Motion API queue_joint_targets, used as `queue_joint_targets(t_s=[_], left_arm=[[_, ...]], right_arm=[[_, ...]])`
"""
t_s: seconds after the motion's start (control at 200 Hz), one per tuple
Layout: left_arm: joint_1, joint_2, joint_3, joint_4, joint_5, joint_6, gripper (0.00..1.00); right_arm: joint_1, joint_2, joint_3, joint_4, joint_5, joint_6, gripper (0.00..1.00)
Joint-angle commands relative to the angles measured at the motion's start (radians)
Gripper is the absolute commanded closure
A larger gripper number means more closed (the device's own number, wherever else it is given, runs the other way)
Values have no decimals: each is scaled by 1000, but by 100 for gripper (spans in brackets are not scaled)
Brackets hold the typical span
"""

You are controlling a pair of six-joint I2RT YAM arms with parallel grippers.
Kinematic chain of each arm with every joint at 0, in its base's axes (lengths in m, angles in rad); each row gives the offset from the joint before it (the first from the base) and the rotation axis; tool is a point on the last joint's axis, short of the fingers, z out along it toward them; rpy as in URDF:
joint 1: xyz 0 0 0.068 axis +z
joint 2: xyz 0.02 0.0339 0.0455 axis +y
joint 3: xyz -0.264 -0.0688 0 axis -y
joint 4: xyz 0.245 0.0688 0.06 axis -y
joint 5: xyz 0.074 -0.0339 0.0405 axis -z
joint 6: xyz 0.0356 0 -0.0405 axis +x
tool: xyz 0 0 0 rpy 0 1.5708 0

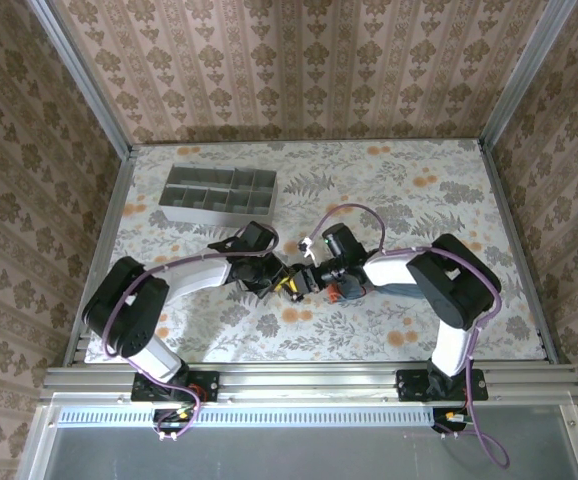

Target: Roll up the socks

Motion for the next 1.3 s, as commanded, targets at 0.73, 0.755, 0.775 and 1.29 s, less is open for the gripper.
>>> queue_joint_targets(t_s=[0.73,0.755,0.775,1.29], left_arm=[[9,121,54,-508,-65,79,100],[10,122,54,-503,-61,79,100],[13,123,56,-500,-59,80,100],[67,69,59,-424,26,125,95]], right_arm=[[504,-170,-24,16,934,-242,41],[503,-157,-13,15,929,-238,41],[501,-147,-5,15,923,-234,41],[350,80,150,-256,745,-71,71]])
